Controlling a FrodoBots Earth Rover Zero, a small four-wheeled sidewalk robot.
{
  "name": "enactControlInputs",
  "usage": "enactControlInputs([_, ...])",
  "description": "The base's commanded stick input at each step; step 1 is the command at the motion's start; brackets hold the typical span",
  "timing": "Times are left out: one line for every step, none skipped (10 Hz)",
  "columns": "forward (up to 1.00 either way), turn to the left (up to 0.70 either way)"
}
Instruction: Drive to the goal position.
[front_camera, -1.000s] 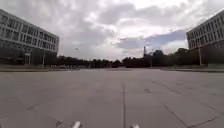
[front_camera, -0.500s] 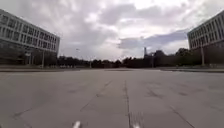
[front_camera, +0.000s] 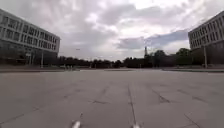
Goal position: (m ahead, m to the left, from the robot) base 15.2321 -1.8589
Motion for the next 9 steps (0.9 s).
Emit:
enactControlInputs([0.70,0.00])
enactControlInputs([0.70,0.00])
enactControlInputs([0.70,0.00])
enactControlInputs([0.70,0.00])
enactControlInputs([0.70,0.00])
enactControlInputs([0.70,0.00])
enactControlInputs([0.70,0.00])
enactControlInputs([0.70,0.00])
enactControlInputs([0.70,0.00])
